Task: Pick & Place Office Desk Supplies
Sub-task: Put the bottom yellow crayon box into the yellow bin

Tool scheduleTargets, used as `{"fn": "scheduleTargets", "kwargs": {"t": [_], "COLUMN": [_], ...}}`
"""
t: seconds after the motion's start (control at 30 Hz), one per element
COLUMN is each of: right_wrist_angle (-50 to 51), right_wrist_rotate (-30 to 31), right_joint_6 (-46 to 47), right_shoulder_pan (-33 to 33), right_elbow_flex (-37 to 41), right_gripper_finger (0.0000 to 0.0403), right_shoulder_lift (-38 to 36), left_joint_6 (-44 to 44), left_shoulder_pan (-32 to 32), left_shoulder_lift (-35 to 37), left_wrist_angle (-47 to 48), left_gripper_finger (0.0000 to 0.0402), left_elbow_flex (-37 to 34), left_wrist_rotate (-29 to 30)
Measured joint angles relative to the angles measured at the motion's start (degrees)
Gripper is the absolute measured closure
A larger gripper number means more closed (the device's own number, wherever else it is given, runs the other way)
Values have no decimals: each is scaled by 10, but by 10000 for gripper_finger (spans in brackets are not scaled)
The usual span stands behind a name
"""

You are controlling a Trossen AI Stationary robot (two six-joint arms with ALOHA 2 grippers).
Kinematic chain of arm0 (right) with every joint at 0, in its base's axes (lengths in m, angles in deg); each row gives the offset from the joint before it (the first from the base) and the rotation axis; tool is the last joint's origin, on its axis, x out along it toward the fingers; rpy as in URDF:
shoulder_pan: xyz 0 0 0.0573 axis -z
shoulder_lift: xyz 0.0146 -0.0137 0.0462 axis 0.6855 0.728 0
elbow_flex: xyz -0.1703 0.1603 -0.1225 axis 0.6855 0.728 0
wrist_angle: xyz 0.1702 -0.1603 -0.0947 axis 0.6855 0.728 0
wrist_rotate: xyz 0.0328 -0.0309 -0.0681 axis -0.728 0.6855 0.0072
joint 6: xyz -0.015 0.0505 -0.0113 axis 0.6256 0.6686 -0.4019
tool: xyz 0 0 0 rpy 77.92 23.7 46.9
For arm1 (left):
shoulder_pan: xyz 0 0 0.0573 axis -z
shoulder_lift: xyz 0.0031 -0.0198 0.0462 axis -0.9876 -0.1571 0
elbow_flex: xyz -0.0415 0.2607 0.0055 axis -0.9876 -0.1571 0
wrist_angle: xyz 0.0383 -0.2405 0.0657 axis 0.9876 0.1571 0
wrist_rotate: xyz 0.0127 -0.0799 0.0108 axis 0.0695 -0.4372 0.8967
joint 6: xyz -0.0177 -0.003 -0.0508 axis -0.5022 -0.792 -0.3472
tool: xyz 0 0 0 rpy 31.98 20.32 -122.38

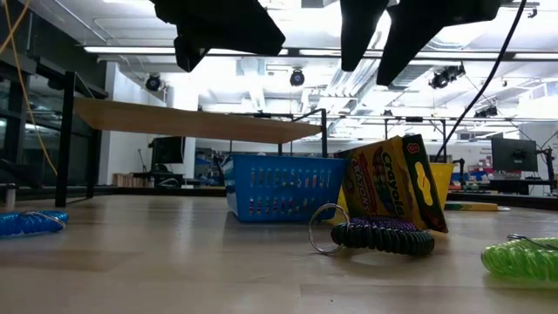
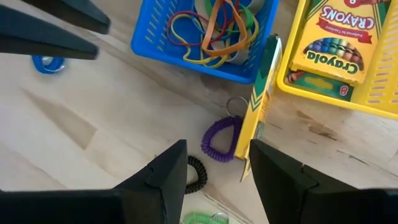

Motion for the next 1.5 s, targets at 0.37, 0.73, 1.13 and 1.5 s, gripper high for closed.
{"fn": "scheduleTargets", "kwargs": {"t": [0.37, 0.73, 1.13, 1.5], "right_wrist_angle": [15, 17, 28, 37], "right_wrist_rotate": [-1, 0, 5, 18], "right_joint_6": [1, 19, 38, 41], "right_shoulder_pan": [2, 2, 3, 6], "right_elbow_flex": [0, 1, 1, 0], "right_gripper_finger": [241, 241, 241, 241], "right_shoulder_lift": [24, 51, 64, 72], "left_joint_6": [0, 0, 0, 0], "left_shoulder_pan": [0, 0, 0, 0], "left_shoulder_lift": [0, 0, 0, 0], "left_wrist_angle": [-2, -5, -8, -11], "left_gripper_finger": [357, 357, 357, 357], "left_elbow_flex": [0, 0, 0, 0], "left_wrist_rotate": [0, 0, 0, 0]}}
